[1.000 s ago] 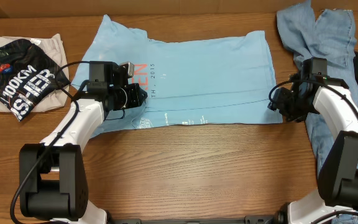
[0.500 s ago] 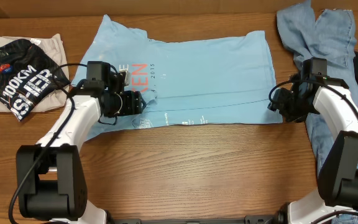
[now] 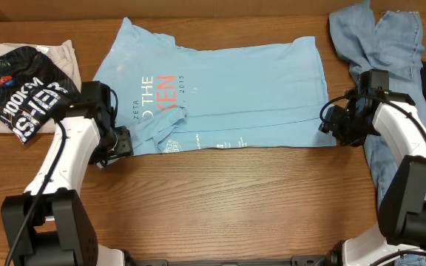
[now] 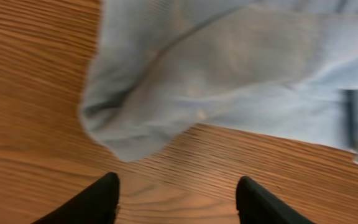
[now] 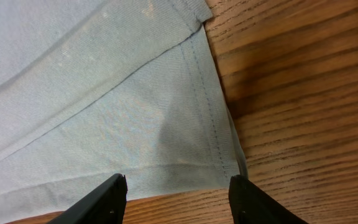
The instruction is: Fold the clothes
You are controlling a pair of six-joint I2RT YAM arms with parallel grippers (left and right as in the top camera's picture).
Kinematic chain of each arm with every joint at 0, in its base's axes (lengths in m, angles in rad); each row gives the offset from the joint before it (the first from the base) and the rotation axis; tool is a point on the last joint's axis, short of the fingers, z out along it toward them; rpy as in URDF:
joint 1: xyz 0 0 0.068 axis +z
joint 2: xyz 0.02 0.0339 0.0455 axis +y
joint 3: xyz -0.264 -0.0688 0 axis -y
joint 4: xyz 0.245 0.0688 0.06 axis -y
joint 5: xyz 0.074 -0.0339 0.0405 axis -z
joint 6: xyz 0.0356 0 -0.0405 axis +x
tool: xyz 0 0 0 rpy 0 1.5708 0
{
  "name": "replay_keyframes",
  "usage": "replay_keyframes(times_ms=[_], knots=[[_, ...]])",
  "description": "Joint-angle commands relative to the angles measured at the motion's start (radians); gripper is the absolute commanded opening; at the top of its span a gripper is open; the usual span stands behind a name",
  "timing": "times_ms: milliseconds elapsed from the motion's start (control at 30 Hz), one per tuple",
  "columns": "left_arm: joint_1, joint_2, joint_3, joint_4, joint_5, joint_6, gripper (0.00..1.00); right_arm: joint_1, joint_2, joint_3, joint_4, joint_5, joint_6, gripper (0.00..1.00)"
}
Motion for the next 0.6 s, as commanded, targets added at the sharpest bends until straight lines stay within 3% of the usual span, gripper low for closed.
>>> replay_keyframes(times_ms=[0,100,133,300,567], knots=[[-0.003,-0.004,0.011,0.001,-0.11,-0.032,0.56,0.001,0.002,0.001,0.006,0.003,-0.002,0.57],[-0.003,0.009,-0.013,0.002,-0.174,-0.044,0.41,0.001,0.002,0.001,0.007,0.003,-0.002,0.57],[-0.003,0.01,-0.02,0.003,-0.196,-0.062,0.41,0.001,0.002,0.001,0.007,0.003,-0.002,0.57],[0.002,0.01,-0.055,0.004,-0.243,-0.158,0.44,0.001,0.002,0.001,0.01,0.003,-0.002,0.57],[0.002,0.01,-0.073,0.004,-0.178,-0.163,0.5,0.001,0.002,0.001,0.011,0.003,-0.002,0.57]])
